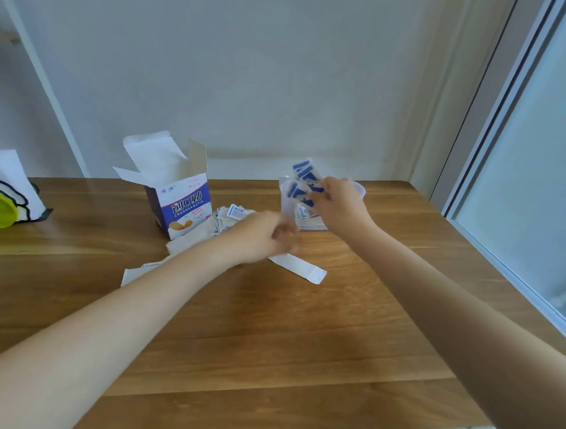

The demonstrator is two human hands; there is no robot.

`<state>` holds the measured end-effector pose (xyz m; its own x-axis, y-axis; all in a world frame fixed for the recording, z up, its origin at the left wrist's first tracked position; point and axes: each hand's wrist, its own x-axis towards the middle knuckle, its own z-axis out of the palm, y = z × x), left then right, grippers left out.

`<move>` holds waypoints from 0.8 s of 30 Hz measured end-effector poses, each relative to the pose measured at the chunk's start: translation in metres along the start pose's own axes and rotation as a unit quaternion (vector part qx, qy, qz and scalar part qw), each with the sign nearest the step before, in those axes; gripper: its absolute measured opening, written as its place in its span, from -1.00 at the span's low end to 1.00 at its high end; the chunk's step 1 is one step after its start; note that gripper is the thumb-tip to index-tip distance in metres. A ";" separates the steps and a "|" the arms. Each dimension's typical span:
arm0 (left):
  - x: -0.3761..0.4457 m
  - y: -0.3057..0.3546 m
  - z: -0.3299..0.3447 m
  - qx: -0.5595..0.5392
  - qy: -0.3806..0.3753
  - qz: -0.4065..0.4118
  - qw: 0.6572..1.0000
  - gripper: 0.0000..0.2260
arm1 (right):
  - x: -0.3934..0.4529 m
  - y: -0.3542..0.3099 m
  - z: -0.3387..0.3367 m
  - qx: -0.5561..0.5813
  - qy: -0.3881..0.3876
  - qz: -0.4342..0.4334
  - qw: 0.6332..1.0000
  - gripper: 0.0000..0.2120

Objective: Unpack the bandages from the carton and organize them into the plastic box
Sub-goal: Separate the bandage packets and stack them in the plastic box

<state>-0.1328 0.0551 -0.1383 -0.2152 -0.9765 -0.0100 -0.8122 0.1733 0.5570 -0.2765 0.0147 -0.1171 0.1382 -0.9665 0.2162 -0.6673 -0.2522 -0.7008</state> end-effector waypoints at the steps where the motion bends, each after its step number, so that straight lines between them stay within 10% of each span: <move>1: -0.001 -0.004 0.003 0.075 -0.046 0.002 0.996 -0.66 | 0.000 0.004 -0.003 -0.110 0.017 -0.061 0.992 -0.86; 6: -0.002 -0.008 0.018 0.172 -0.041 0.009 0.984 -0.66 | -0.015 0.032 0.006 -0.356 -0.107 -0.154 0.916 -0.82; 24: 0.019 0.014 0.009 0.205 -0.135 -0.042 0.969 -0.64 | -0.024 0.042 0.000 -0.155 -0.167 -0.036 0.973 -0.88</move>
<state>-0.1531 0.0403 -0.1380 -0.2282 -0.9297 -0.2892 -0.9680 0.1848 0.1697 -0.3075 0.0272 -0.1513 0.3878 -0.9217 -0.0125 -0.8288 -0.3427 -0.4423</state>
